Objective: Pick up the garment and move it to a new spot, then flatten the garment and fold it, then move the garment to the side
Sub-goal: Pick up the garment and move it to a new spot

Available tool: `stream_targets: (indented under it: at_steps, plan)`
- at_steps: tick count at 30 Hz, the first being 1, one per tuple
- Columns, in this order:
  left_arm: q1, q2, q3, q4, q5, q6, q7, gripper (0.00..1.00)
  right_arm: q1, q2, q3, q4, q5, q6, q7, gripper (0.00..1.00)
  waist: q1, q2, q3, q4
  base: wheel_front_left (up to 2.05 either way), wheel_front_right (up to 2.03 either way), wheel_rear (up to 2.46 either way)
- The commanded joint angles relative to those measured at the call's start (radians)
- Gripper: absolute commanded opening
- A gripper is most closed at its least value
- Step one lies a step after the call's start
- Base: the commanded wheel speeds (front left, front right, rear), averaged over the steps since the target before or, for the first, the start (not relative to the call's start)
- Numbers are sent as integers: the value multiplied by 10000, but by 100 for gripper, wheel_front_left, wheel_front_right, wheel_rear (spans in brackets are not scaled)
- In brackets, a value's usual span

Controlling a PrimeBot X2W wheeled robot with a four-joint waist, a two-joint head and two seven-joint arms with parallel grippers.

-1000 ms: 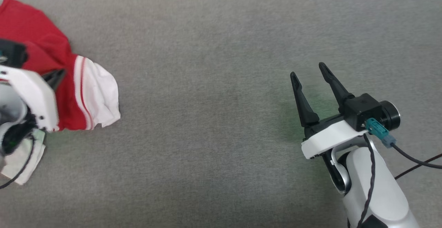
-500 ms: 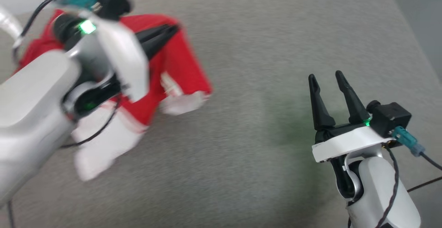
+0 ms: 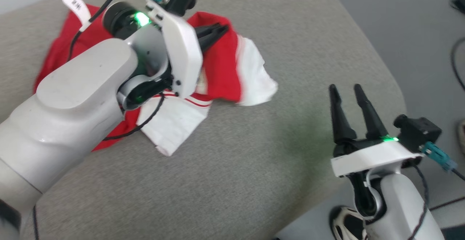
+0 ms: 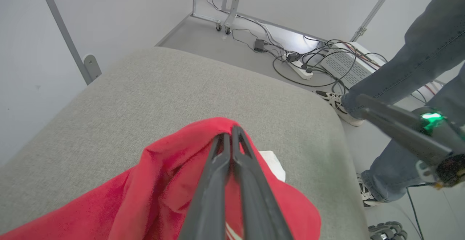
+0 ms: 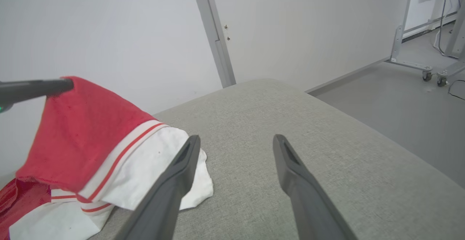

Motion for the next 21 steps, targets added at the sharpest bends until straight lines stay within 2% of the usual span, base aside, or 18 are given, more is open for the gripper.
stream_targets:
  at_steps: [1,5,12,17,21]
  plan:
    - [101,31,-100,235,52,13,-53,0,169,5,-112,-76,108,-3,-48,100,0,-1,281,-434,0,0,0]
    - [101,-126,-326,1092,179,13,-7,0,252,21,-345,-237,330,-3,-48,100,0,-1,553,-481,0,0,0]
    - [309,-394,-475,1911,1267,13,1177,0,288,6,-455,-407,707,-3,-48,100,0,-1,1010,-524,0,0,0]
    - [731,-225,-520,1717,2517,13,2614,0,252,5,-425,-518,870,-3,-48,100,0,-1,1225,-554,0,0,0]
    - [521,-124,-540,1922,2805,22,2628,0,107,6,-286,-542,917,-3,-49,100,0,-1,1330,-560,0,0,0]
